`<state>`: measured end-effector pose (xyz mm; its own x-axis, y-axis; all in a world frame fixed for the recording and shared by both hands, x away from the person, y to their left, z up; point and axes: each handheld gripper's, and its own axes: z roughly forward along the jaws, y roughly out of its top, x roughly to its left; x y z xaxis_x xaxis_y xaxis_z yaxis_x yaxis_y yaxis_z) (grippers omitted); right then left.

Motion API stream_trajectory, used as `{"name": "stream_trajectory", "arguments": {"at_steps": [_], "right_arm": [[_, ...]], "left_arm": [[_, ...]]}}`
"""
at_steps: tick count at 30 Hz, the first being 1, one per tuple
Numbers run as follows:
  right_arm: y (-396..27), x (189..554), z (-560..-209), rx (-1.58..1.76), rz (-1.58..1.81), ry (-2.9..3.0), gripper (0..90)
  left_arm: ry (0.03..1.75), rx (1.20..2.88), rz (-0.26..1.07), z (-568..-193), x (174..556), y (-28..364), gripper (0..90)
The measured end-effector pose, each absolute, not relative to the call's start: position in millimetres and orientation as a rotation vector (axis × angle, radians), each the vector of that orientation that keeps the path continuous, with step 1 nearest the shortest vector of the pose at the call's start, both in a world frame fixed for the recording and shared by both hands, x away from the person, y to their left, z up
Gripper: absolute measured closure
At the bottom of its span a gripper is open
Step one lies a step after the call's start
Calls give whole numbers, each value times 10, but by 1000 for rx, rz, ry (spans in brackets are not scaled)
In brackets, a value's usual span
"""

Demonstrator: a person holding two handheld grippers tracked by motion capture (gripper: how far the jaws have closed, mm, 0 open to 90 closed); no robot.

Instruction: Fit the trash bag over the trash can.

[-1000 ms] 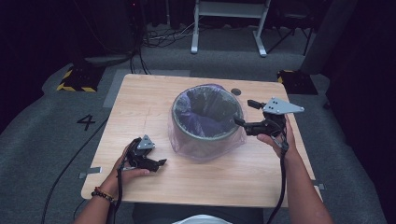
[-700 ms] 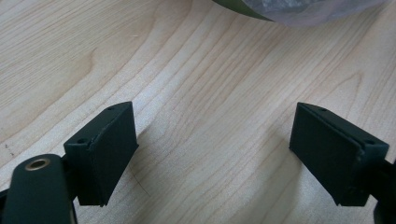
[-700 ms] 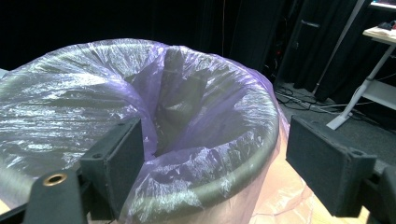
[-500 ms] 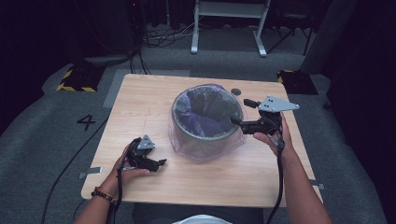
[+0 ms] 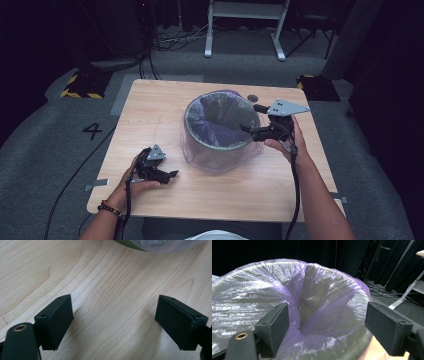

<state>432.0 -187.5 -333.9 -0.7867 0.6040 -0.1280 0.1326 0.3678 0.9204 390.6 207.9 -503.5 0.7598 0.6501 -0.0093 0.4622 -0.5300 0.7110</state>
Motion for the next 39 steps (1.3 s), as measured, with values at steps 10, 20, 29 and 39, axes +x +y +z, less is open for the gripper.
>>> {"name": "stream_trajectory", "arguments": {"at_steps": [10,20,29,39], "right_arm": [[-1746,4365,-3307,618,1399,2213,196],[-1596,4390,-3290,589,1361,2258,196],[-1468,4408,-3297,574,1336,2312,194],[-1359,4425,-3313,567,1289,2357,194]], "left_arm": [[825,2228,334,-5034,3907,2079,146],[826,2227,333,-5034,3906,2079,146],[827,2228,334,-5034,3906,2079,146],[825,2227,333,-5035,3908,2079,146]]}}
